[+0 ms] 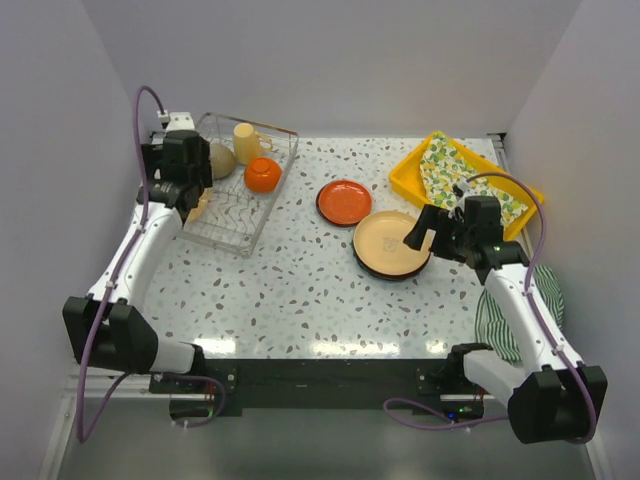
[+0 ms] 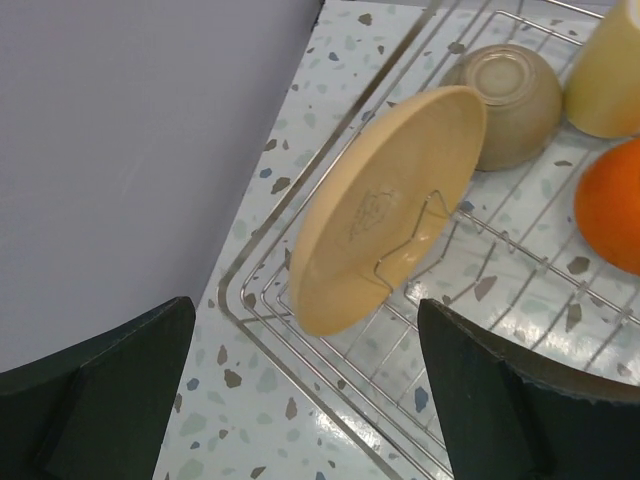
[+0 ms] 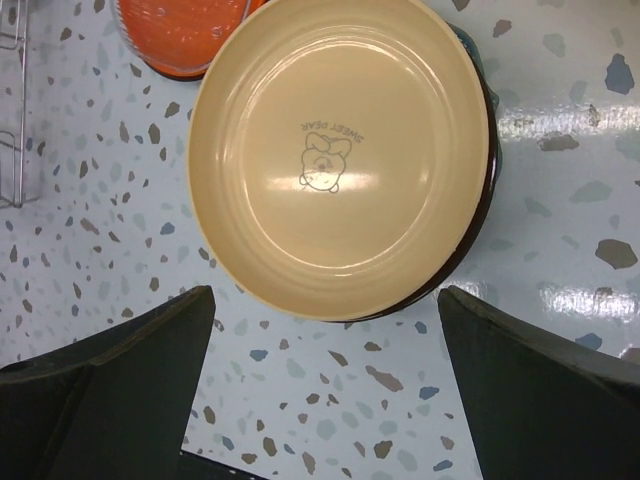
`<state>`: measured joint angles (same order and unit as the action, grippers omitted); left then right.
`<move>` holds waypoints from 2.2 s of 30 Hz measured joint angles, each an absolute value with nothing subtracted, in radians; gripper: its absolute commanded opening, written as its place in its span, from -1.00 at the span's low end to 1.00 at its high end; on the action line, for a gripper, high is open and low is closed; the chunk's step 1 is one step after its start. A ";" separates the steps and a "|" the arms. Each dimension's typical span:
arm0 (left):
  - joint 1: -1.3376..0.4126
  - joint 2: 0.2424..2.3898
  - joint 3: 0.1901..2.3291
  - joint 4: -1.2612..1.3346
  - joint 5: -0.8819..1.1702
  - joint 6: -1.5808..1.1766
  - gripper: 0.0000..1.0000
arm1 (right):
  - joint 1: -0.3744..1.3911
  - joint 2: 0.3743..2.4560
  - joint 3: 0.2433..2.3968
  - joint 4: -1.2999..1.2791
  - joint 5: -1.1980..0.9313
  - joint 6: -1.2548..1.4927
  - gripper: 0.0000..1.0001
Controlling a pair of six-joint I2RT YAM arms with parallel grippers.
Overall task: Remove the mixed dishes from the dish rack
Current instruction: Place the plate at the center of the board, then pick up the plate from the dish rack.
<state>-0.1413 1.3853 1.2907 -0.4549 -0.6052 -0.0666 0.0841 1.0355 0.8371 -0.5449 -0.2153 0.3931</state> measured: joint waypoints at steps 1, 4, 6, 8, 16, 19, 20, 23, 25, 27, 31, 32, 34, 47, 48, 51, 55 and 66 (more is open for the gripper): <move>-0.119 1.404 1.295 -0.443 -0.605 -0.067 0.93 | 0.085 1.033 0.835 -0.541 -0.223 0.393 0.96; -0.072 1.459 1.306 -0.418 -0.601 -0.067 0.85 | 0.094 1.023 0.826 -0.533 -0.233 0.393 0.97; -0.049 1.497 1.307 -0.398 -0.591 -0.067 0.78 | 0.099 1.017 0.820 -0.530 -0.238 0.393 0.97; -0.031 1.538 1.307 -0.381 -0.578 -0.067 0.64 | 0.102 1.011 0.812 -0.529 -0.245 0.393 0.97; -0.007 1.634 1.313 -0.342 -0.572 -0.053 -0.12 | 0.114 1.006 0.809 -0.528 -0.257 0.392 0.97; -0.007 1.643 1.316 -0.337 -0.572 -0.039 -0.38 | 0.117 1.006 0.805 -0.522 -0.258 0.392 0.97; -0.007 1.643 1.316 -0.334 -0.573 -0.039 -0.45 | 0.117 1.006 0.803 -0.521 -0.258 0.392 0.97; -0.007 1.642 1.316 -0.326 -0.583 -0.021 -0.65 | 0.117 1.006 0.796 -0.517 -0.261 0.392 0.97; -0.006 1.638 1.315 -0.332 -0.596 0.009 -0.70 | 0.117 1.006 0.796 -0.516 -0.261 0.392 0.97; -0.006 1.631 1.311 -0.337 -0.599 0.026 -0.78 | 0.117 1.006 0.796 -0.513 -0.262 0.392 0.97; -0.008 1.602 1.309 -0.345 -0.600 0.049 -0.85 | 0.117 1.006 0.796 -0.508 -0.264 0.392 0.97; -0.008 1.592 1.309 -0.345 -0.603 0.050 -0.86 | 0.117 1.006 0.796 -0.508 -0.264 0.392 0.97; -0.009 1.571 1.309 -0.345 -0.609 0.056 -0.89 | 0.117 1.006 0.796 -0.508 -0.265 0.392 0.97; -0.105 1.454 1.309 -0.300 -0.750 0.154 -0.98 | 0.118 1.006 0.796 -0.508 -0.279 0.393 0.97; -0.112 1.448 1.309 -0.300 -0.757 0.160 -0.99 | 0.118 1.006 0.796 -0.508 -0.280 0.393 0.97; -0.134 1.420 1.312 -0.305 -0.771 0.175 -1.00 | 0.118 1.007 0.796 -0.508 -0.280 0.393 0.97; -0.159 1.370 1.339 -0.346 -0.727 0.159 -1.00 | 0.118 1.007 0.796 -0.507 -0.282 0.398 0.97; -0.165 1.274 1.406 -0.507 -0.321 -0.041 -1.00 | 0.139 1.007 0.799 -0.476 -0.324 0.422 0.97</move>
